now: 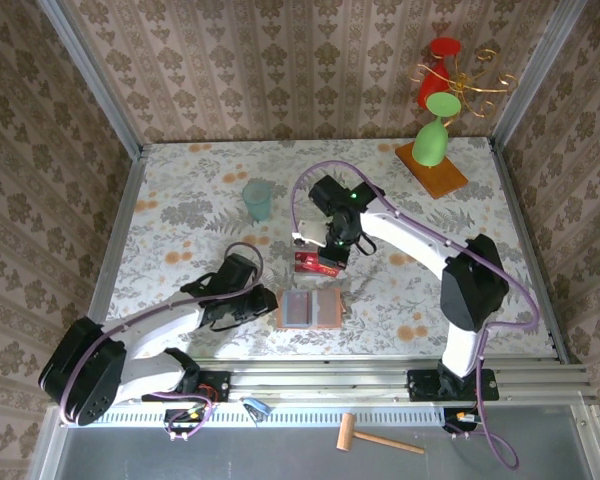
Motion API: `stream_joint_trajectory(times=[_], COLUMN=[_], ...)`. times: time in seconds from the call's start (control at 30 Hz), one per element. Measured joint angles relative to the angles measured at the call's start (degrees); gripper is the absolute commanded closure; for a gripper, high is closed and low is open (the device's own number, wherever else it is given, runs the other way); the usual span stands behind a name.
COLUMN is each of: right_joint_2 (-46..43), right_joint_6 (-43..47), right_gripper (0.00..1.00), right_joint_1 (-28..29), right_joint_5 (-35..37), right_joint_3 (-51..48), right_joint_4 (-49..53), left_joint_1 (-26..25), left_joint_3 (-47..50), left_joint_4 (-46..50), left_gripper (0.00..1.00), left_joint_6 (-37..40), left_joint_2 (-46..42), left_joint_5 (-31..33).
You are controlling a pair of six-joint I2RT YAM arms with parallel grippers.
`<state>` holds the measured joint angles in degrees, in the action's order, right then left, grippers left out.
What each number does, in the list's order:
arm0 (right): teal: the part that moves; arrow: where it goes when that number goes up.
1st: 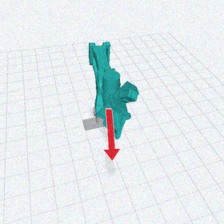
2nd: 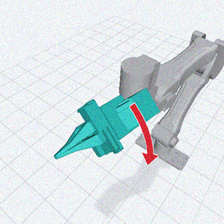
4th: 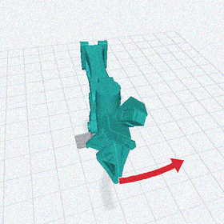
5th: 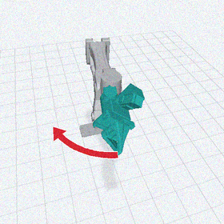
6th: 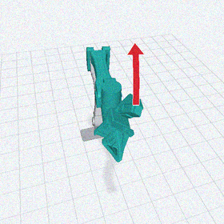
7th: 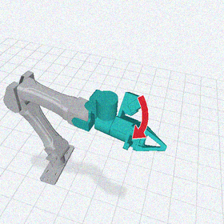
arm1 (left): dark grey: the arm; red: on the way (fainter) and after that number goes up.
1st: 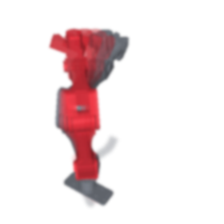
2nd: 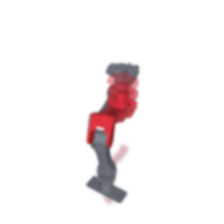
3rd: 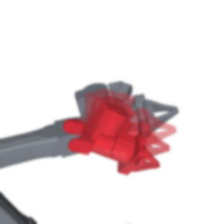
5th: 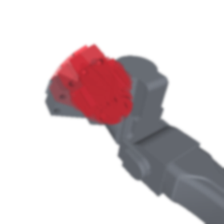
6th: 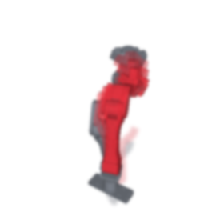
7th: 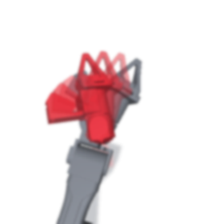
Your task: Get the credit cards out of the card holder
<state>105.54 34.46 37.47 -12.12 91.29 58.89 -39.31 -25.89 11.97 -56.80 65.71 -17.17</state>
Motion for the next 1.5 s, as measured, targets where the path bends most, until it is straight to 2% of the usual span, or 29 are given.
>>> stream_joint_trajectory(times=[0.3,0.77,1.0,1.5], right_joint_2=[10.23,23.17,26.32,28.28], right_joint_6=[6.08,10.40,11.74,12.52], right_gripper=[1.00,1.00,1.00,1.00], right_joint_1=[-1.73,-2.45,-2.51,-2.51], right_joint_5=[0.17,0.13,-0.13,-1.60], right_joint_3=[14.16,31.56,34.88,34.64], right_joint_4=[6.23,16.59,19.41,20.81], left_joint_1=[3.58,6.10,6.80,6.80], left_joint_3=[0.00,0.00,0.00,0.00], left_joint_4=[1.86,2.86,2.86,2.86], left_gripper=[0.75,0.76,0.76,0.76], left_joint_6=[0.04,0.07,0.07,0.04], left_joint_2=[-1.88,-1.95,-2.10,-2.10], left_joint_5=[0.52,0.09,0.00,-0.17])
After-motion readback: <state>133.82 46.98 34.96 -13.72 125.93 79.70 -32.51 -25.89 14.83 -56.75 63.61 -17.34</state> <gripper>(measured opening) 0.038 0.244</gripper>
